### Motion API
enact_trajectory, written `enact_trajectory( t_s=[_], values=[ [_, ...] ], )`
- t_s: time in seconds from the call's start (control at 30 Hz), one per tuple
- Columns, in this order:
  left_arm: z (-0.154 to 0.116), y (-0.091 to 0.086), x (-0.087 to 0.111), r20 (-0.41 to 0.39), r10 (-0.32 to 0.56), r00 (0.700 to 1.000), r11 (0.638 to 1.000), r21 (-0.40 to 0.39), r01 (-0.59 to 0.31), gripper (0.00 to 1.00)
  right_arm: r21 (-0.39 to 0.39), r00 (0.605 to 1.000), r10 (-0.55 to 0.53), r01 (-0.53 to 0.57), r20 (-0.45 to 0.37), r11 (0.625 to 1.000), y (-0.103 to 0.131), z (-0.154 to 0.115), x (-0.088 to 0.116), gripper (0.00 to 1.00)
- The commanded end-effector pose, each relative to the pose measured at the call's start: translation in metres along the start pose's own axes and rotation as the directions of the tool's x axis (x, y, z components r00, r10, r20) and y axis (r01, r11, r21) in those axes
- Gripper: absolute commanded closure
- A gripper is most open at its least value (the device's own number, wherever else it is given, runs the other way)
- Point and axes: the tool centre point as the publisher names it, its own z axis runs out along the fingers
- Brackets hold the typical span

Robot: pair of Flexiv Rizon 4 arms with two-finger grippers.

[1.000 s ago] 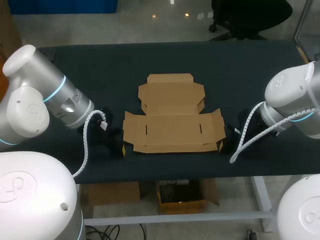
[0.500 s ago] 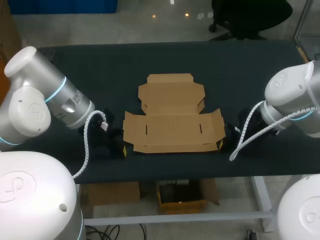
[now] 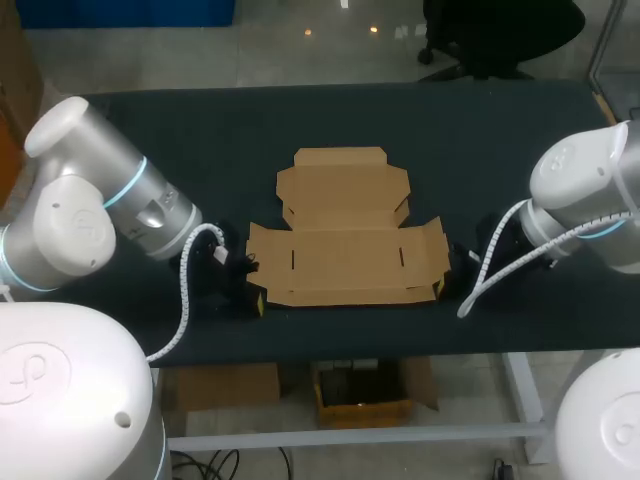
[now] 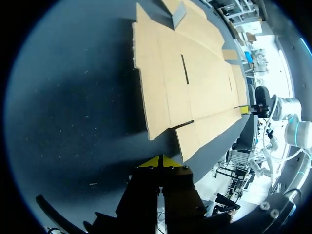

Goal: Assemble the packaging by folding the flat box into shape, placing the metal phone stand inside, and closing the box properly

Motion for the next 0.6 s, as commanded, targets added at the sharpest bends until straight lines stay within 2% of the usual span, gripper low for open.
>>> enact_trajectory(
  t_s=[0.03, 0.6],
  values=[
    [0.0056, -0.003, 0.0006, 0.003, -0.002, 1.0, 1.0, 0.0, 0.002, 1.0, 0.005, 1.0, -0.001, 0.001, -0.008, 1.0, 0.0046, -0.0003, -0.0017, 1.0],
    [0.01, -0.0078, 0.0018, 0.001, -0.006, 1.0, 1.0, -0.001, 0.006, 1.0, 0.02, 1.0, -0.015, 0.015, -0.016, 1.0, 0.002, 0.0037, 0.0058, 1.0]
  ],
)
